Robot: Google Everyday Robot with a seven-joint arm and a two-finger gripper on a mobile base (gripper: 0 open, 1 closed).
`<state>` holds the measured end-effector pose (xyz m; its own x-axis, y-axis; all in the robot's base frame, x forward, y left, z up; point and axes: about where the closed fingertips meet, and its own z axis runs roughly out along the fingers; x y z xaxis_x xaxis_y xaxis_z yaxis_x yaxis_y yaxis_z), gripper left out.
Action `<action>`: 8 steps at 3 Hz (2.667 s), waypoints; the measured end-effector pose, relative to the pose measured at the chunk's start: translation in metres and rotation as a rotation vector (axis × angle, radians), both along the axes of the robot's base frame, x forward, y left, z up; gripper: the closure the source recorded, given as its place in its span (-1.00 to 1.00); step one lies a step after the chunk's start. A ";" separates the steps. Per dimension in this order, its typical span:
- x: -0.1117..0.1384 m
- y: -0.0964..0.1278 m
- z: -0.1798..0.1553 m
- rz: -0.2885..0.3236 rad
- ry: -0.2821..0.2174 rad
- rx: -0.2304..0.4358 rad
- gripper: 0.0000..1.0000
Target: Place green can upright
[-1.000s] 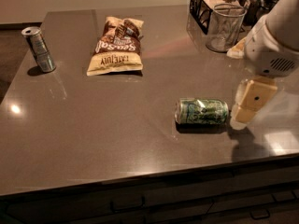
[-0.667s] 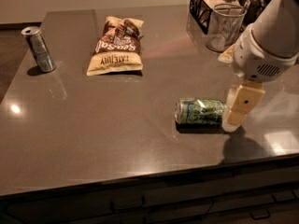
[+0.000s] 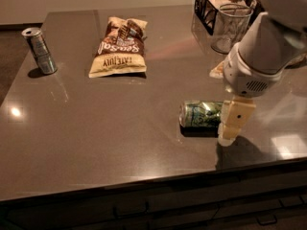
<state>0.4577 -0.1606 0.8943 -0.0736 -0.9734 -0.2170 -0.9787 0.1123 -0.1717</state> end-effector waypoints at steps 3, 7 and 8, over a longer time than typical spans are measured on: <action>0.006 0.001 -0.039 0.068 0.051 -0.055 -0.70; 0.056 0.016 0.035 0.302 -0.213 -0.256 1.00; 0.073 0.045 0.060 0.508 -0.350 -0.263 1.00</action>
Offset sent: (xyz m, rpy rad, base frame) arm 0.0061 0.0029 -0.0499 -0.0457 0.0719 0.0872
